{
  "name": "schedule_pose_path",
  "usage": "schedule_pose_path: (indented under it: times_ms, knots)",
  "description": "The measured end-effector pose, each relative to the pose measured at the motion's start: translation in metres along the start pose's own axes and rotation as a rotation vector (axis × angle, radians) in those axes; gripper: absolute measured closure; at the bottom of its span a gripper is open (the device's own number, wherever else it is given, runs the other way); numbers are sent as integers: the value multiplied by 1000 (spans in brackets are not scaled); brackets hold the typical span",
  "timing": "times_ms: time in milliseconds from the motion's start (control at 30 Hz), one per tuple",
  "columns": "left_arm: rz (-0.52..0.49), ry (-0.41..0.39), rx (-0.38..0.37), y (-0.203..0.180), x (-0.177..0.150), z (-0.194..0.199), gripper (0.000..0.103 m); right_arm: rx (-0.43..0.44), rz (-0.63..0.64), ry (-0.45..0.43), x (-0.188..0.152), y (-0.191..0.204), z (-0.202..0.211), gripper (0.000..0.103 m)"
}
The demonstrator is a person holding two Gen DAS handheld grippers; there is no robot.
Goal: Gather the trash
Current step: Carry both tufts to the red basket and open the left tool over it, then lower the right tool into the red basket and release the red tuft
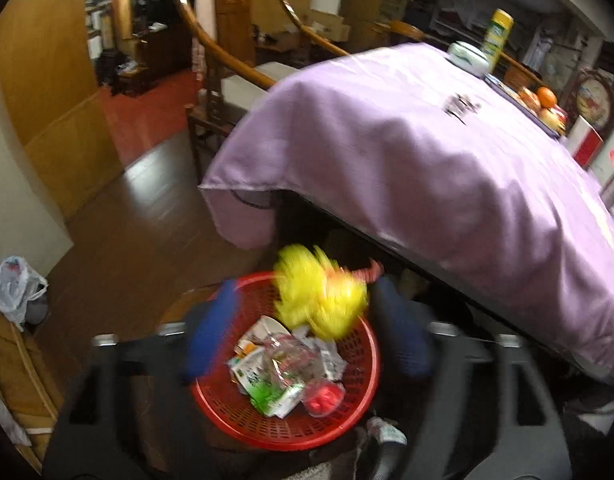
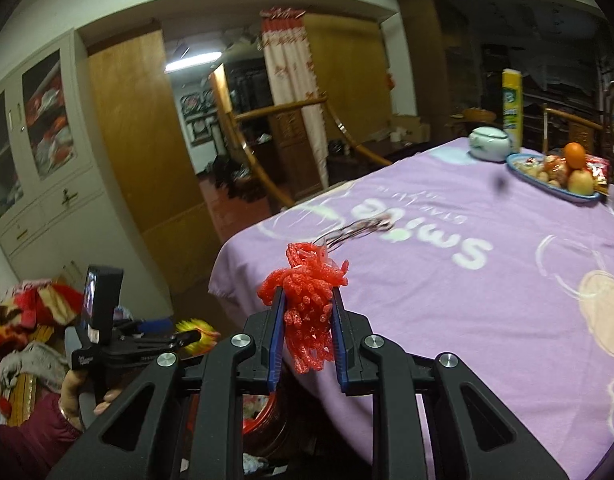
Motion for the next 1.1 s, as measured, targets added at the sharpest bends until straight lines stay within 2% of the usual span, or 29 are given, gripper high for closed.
schedule_pose_path:
  times_ms: [167,467,733,933,1100]
  knots:
    - [62,-49,35,20,10,9,11,37,27,54,-11,17,-16,82]
    - [128,-133,116,53,23,21,8,119,79,156,-25,51,-46,82]
    - [161,-156,172,79,25,21,7,215,162,272,-42,101,-87,80]
    - [197,-142,173,95,21,15,7,273,207,344,-52,132,-116,78]
    - [213,-133,180,105,19,12,7,320,224,357,-49,148,-127,61]
Point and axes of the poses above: each gripper's, at about its wrist camera, not at the fingertips, and z roughly against the way its jaws point, y to its left, x to its top, the point moved 7 cm from there along -z, roughly the way its jaws point
